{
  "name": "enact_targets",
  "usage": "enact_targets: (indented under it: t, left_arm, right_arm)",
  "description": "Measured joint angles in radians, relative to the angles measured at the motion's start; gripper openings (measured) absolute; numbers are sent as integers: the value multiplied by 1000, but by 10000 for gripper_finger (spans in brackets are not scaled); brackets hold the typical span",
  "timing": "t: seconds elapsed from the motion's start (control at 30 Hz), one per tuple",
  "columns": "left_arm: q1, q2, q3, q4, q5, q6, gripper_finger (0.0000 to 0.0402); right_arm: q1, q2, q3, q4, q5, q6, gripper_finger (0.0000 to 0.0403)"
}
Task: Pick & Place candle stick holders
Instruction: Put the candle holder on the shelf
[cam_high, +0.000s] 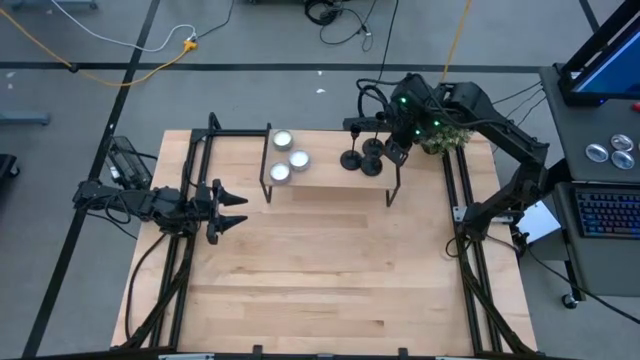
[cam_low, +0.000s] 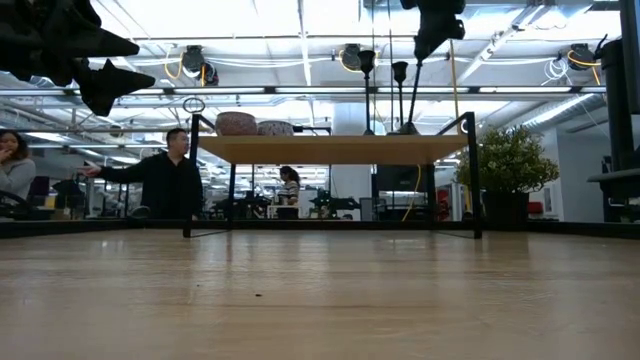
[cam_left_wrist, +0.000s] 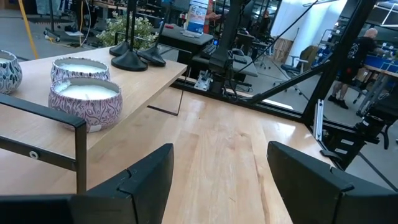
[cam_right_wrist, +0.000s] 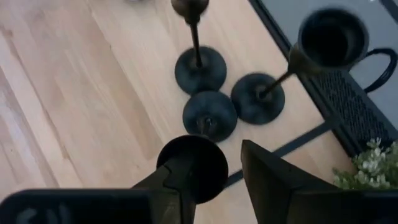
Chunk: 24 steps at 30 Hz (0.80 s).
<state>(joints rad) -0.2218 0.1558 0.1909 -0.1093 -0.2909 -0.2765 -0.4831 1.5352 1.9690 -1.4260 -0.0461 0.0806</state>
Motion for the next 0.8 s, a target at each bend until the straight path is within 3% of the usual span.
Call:
enact_targets:
  t: [0.5,0.8]
  left_arm:
    - [0,0,0,0,-2,-3,267]
    - [0,0,0,0,-10,-7,267]
  right_arm:
    - [-8,-1,0,-18,-3,-30,108]
    - [-8,-2,1,-78,-13,-63,17]
